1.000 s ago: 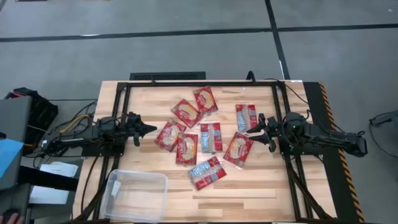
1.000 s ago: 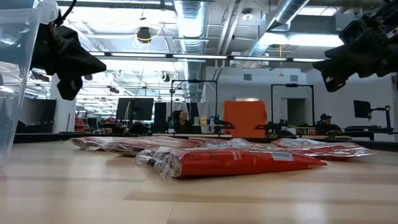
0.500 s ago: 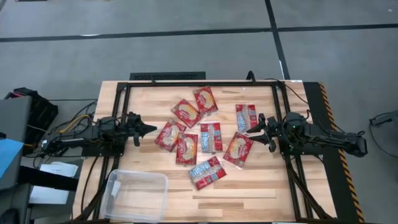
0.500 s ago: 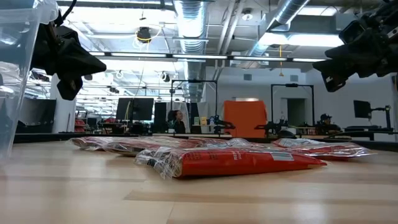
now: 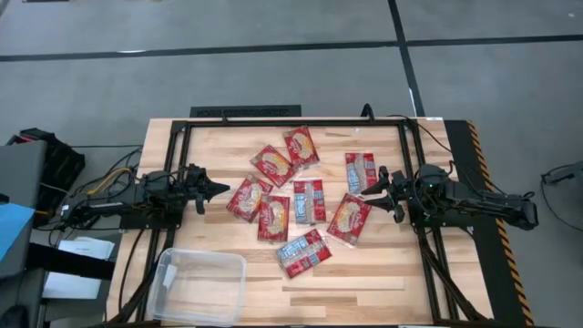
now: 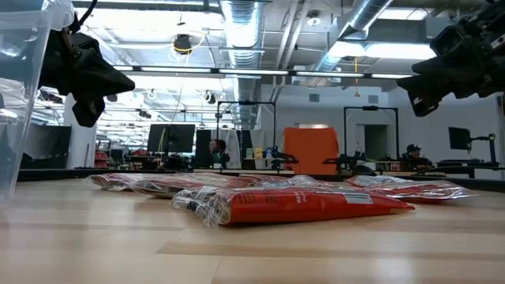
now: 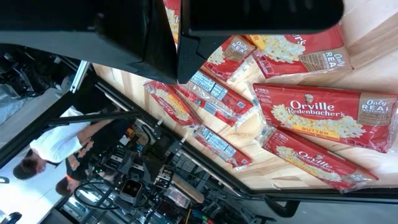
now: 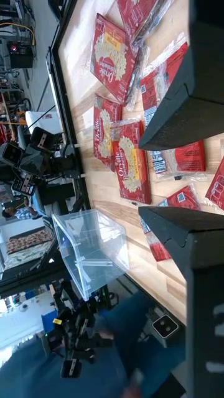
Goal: Sort popcorn bags into baskets
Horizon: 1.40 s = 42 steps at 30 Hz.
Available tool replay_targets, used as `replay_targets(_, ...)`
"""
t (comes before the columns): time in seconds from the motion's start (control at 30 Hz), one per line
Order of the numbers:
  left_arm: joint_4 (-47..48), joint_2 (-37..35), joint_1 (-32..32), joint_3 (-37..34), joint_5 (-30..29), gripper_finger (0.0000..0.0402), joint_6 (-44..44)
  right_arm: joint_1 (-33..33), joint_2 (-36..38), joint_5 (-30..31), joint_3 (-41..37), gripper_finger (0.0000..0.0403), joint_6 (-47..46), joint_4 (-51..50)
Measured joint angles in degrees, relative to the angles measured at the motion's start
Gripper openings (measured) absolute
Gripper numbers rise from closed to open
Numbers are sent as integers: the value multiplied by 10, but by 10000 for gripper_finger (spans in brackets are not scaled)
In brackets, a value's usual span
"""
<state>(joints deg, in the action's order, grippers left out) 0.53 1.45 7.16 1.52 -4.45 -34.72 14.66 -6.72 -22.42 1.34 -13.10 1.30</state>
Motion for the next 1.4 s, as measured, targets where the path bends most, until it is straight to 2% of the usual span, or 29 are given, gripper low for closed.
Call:
replay_targets(0.2, -1, 0, 0, 0, -4, 0, 0, 0, 0, 0, 0, 189, 0, 0)
replay_targets(0.4, -11, 0, 0, 0, -80, 0, -6, 0, 0, 0, 0, 183, 0, 0)
replay_targets(0.8, -12, 0, 0, 0, -86, 0, -64, 0, 0, 0, 0, 177, 0, 0)
replay_targets(0.93, -17, 0, 0, 0, -126, 0, -38, 0, 0, 0, 0, 181, 0, 0)
replay_targets(1.0, -19, 0, 0, 0, -130, 3, -60, 0, 0, 0, 0, 183, 0, 0)
replay_targets(1.2, -52, 0, -1, 0, -138, 45, -129, 0, 0, 13, 0, 187, 0, 0)
replay_targets(1.3, -83, 0, -1, 0, -178, 75, -181, 0, 0, 45, 0, 186, 1, 3)
replay_targets(1.4, -121, 0, 0, 0, -215, 104, -186, 0, 0, 75, -1, 182, 1, 9)
